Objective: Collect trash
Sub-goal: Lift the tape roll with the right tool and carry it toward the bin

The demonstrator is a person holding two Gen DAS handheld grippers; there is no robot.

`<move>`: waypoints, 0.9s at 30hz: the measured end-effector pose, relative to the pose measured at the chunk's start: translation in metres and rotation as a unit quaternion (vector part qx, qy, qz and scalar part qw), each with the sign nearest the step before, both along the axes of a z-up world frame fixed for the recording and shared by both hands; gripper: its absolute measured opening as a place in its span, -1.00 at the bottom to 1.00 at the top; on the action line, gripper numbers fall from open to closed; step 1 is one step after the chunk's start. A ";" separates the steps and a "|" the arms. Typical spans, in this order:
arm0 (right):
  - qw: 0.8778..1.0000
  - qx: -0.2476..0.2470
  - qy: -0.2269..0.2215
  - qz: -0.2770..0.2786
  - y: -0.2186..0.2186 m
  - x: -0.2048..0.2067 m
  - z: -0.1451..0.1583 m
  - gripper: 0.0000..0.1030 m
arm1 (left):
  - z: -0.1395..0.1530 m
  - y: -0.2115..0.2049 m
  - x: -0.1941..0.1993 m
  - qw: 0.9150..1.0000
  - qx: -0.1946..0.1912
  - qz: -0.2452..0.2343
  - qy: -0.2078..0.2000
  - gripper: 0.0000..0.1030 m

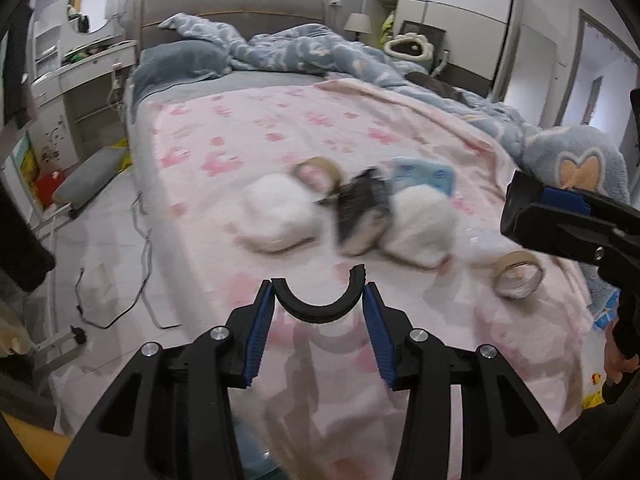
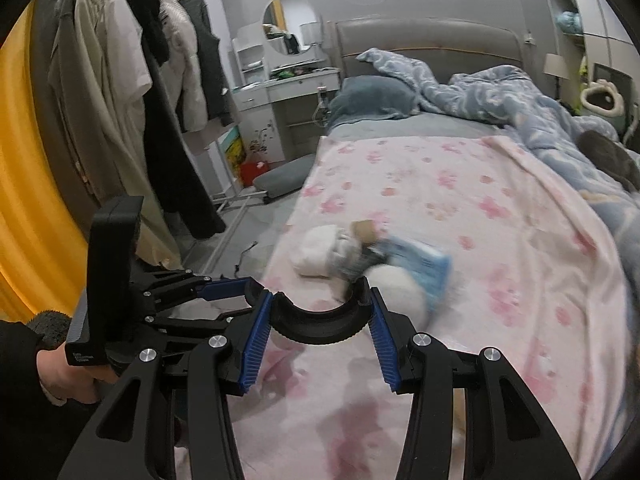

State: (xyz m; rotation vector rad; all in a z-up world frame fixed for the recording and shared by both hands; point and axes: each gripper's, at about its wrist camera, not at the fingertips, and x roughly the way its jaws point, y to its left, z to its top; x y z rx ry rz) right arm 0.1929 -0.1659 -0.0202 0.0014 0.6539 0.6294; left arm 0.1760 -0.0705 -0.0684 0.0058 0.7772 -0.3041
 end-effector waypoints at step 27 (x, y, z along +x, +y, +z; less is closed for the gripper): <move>0.992 0.005 0.088 0.089 0.162 0.034 -0.029 -0.06 | -0.098 0.171 -0.009 0.967 0.023 0.120 0.222 -0.04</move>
